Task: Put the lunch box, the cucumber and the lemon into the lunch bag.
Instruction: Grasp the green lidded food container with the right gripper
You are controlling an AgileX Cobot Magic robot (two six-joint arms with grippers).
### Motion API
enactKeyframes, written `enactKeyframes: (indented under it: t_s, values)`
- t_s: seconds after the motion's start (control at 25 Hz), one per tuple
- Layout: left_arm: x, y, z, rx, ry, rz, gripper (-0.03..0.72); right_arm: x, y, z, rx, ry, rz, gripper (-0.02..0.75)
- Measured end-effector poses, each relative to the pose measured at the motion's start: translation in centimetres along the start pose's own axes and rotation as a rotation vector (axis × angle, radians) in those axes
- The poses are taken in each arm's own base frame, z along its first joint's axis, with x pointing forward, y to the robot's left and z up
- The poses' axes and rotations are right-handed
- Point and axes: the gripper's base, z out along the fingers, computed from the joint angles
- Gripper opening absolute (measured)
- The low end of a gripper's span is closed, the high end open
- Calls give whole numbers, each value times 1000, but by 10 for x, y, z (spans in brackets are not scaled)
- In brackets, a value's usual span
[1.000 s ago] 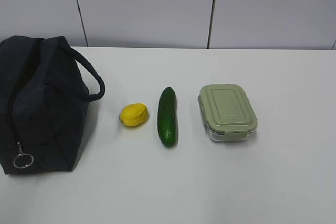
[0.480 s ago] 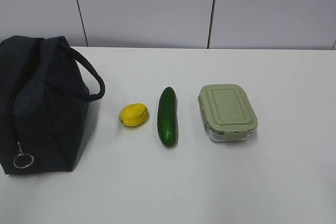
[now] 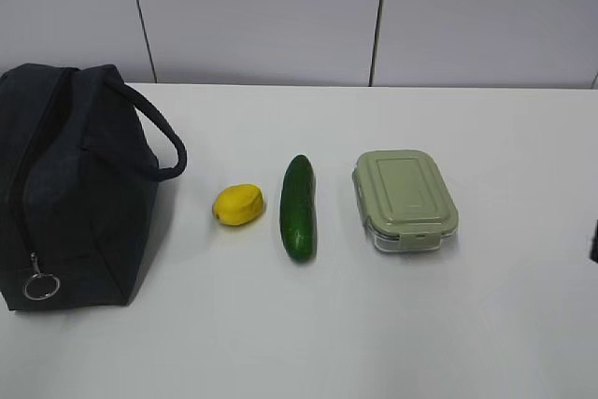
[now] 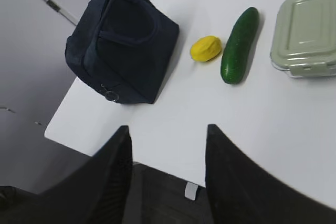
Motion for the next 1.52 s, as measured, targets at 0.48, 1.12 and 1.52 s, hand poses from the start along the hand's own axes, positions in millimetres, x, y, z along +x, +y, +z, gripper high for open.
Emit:
enactKeyframes:
  t_s: [0.48,1.12,1.52]
  values:
    - [0,0,0,3,-1,2,242,-53,-43,82,-173,231,64,349]
    - [0,0,0,3,-1,2,239,-124,-184,104,-27,260,322,435]
    - [0,0,0,3,-1,2,239,-116,-235,137,-32,343,408,528]
